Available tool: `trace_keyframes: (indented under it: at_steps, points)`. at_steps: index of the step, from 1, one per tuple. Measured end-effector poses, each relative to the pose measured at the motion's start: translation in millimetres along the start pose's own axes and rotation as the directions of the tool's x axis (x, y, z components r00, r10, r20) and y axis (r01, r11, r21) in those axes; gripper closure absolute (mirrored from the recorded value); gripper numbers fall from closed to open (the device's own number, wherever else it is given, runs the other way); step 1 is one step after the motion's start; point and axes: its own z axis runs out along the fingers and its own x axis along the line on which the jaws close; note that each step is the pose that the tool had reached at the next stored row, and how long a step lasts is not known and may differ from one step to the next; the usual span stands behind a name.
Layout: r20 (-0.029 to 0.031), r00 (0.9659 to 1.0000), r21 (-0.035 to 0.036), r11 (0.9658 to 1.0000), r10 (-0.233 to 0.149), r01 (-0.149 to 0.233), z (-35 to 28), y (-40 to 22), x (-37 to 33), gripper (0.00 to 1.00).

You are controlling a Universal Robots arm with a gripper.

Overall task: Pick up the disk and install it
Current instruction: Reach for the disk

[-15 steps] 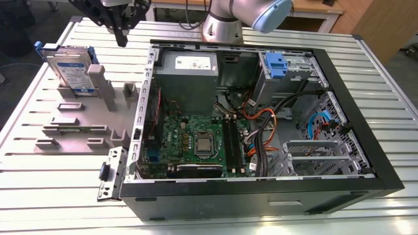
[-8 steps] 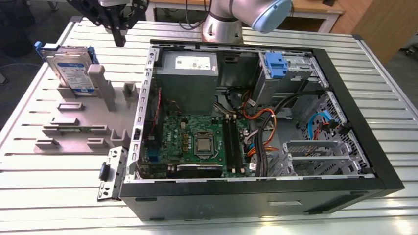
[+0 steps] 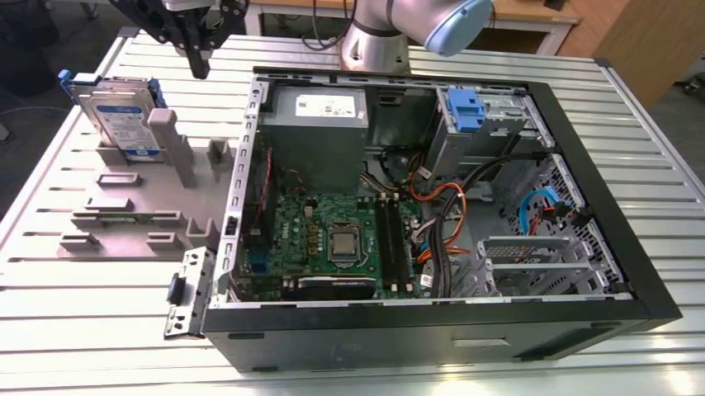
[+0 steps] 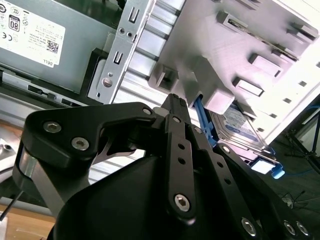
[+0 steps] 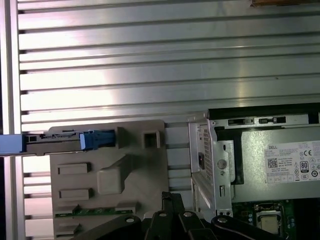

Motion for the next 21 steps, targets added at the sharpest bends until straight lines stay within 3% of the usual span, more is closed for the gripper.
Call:
trace_keyframes:
  at_steps: [21]
  points:
    - [0.0, 1.0, 0.0, 1.0, 0.0, 0.0, 0.7, -1.1, 22.4, 0.89]
